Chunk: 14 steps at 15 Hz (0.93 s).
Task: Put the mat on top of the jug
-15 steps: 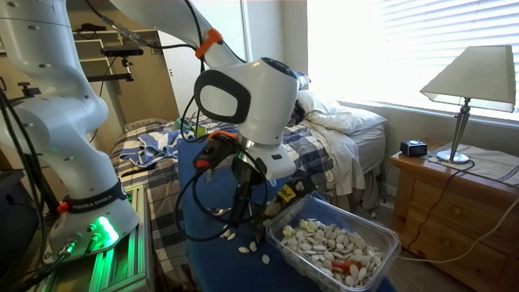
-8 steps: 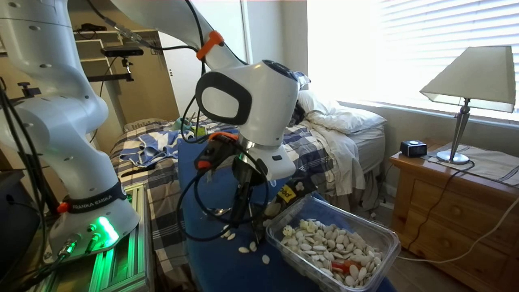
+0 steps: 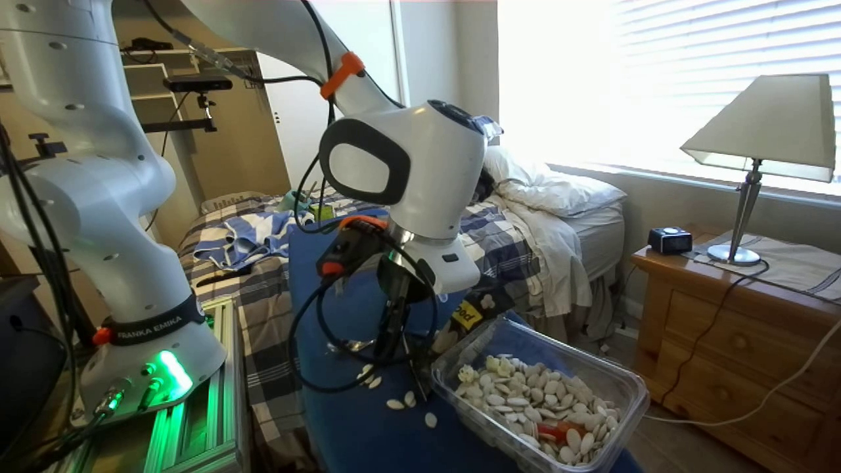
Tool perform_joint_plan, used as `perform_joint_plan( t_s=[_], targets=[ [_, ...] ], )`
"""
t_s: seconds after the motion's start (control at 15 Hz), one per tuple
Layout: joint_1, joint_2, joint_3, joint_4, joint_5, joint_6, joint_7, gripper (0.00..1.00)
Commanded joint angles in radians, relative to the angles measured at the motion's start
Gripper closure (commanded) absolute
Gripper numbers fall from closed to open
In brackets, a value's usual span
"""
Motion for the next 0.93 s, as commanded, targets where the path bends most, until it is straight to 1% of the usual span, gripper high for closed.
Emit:
perform_joint_plan(
  t_s=[0.0, 0.07, 0.13, 0.2, 0.27, 0.33, 0.47, 0.6, 0.87],
  targets=[
    [-0.001, 0.017, 0.002, 0.021, 0.023, 0.005, -0.018, 0.63],
    [0.0, 0.014, 0.002, 0.021, 0.023, 0.004, -0.018, 0.67],
    [-0.001, 0.012, 0.002, 0.022, 0.024, 0.002, -0.018, 0.77],
    [0.0, 0.01, 0.002, 0.021, 0.024, 0.001, -0.019, 0.82],
    [0.0, 0.008, 0.002, 0.02, 0.025, 0.0, -0.019, 0.93],
    [0.0, 0.006, 0.003, 0.019, 0.027, -0.001, -0.019, 0.99],
    [0.002, 0.003, 0.006, 0.018, 0.029, -0.006, -0.02, 1.0],
    [0.003, 0.001, 0.007, 0.017, 0.029, -0.006, -0.022, 0.98],
    [0.008, -0.02, 0.014, 0.006, 0.031, -0.013, -0.03, 0.98]
  ],
)
